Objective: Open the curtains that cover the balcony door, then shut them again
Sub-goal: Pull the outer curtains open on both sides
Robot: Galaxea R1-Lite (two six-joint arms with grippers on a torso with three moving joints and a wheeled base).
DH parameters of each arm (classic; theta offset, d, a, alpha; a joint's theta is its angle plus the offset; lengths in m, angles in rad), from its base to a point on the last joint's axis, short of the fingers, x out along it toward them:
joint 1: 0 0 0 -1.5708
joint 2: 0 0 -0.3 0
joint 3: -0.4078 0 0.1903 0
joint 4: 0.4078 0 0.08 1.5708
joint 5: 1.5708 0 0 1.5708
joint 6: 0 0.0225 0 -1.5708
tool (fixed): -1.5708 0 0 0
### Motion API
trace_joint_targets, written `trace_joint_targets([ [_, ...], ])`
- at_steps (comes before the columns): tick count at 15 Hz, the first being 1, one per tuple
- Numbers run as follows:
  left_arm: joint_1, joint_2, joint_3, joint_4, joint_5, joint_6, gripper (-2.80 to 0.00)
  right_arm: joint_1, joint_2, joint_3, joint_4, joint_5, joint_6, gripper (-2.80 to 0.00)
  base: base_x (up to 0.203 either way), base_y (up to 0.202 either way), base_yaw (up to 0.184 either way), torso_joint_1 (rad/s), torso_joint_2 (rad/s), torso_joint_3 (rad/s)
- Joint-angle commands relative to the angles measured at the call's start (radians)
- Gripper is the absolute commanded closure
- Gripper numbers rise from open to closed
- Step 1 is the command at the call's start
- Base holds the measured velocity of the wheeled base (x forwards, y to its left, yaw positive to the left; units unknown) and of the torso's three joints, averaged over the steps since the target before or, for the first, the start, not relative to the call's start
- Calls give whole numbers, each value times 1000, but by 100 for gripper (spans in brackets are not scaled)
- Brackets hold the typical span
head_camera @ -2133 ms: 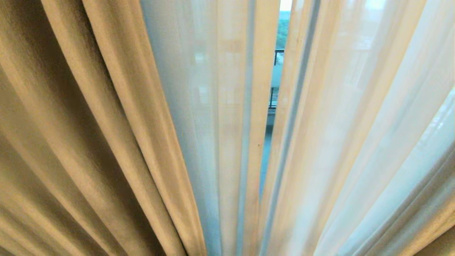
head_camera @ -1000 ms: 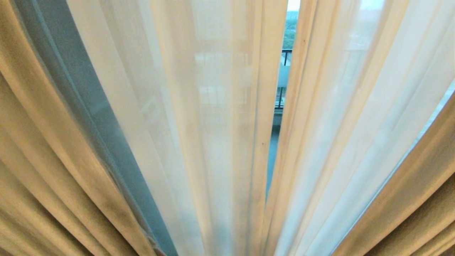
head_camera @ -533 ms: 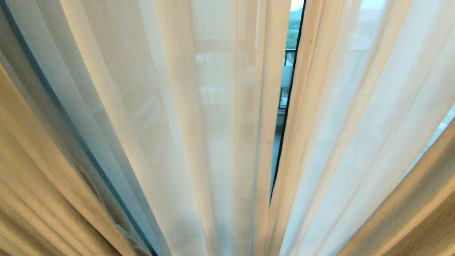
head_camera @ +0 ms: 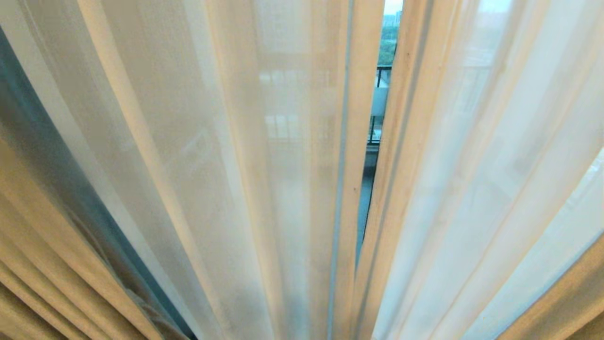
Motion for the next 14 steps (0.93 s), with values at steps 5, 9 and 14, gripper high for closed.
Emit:
trace_joint_targets([
  [5,0,0,0,0,0,0,0,1,-86,86,-12,2,-11,0,0,0,0,0,0,0],
  [9,0,0,0,0,1,-2,0,81,-121,138,-13,0,-14,0,0,0,0,0,0,0],
  [14,1,0,0,0,1,-1,0,326,-276,360,-12,-4,-47,0,0,0,0,0,0,0],
])
